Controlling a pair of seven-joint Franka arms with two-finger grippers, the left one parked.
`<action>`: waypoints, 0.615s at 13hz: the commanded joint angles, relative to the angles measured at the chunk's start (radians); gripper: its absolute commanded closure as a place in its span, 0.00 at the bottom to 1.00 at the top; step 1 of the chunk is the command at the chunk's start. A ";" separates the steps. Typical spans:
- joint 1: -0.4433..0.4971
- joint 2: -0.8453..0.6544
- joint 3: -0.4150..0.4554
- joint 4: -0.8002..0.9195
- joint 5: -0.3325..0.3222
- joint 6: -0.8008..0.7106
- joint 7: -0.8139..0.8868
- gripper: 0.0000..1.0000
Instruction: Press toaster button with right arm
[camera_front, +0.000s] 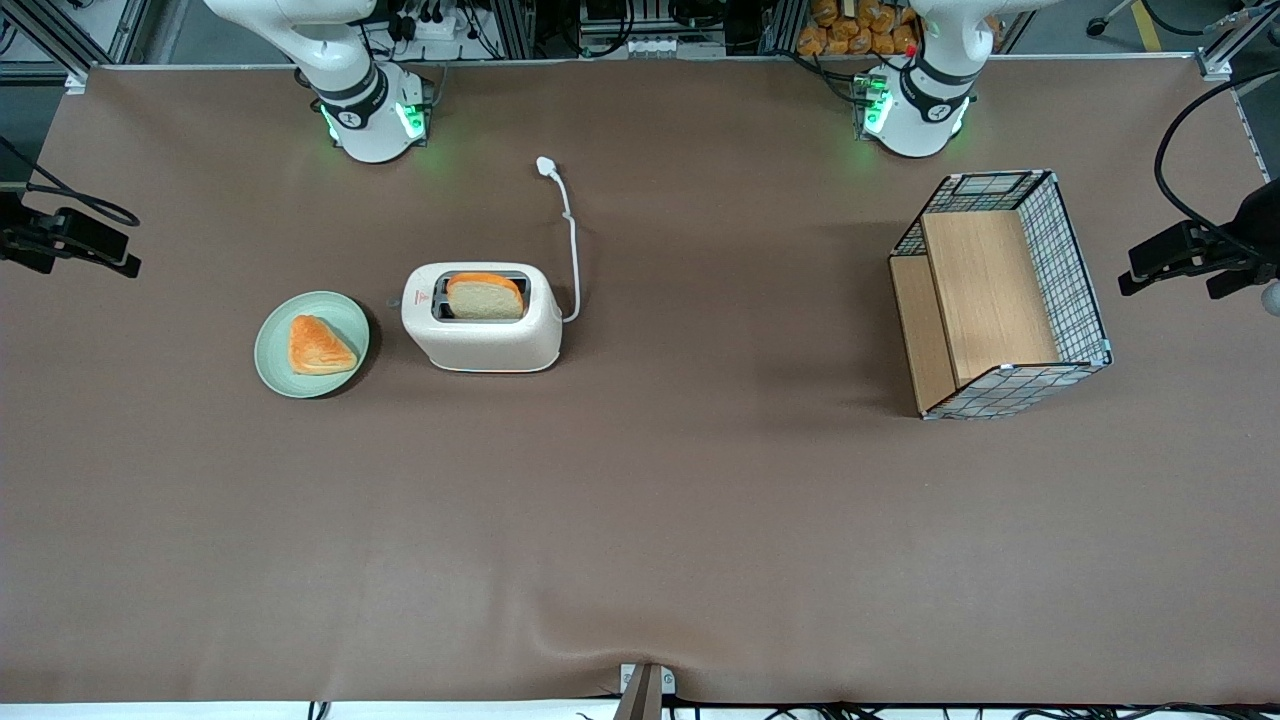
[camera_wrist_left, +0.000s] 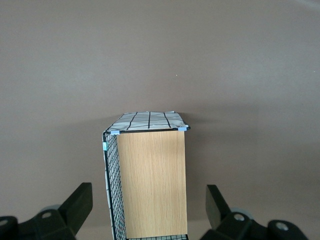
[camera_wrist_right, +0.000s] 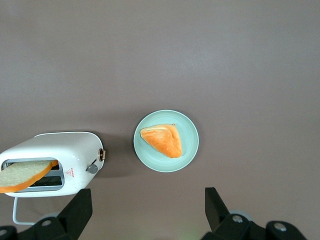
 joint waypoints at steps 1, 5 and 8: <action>-0.020 -0.009 0.022 0.000 -0.022 -0.007 -0.029 0.00; -0.022 -0.007 0.022 -0.001 -0.022 -0.005 -0.025 0.00; -0.020 -0.004 0.022 0.003 -0.024 -0.005 -0.018 0.00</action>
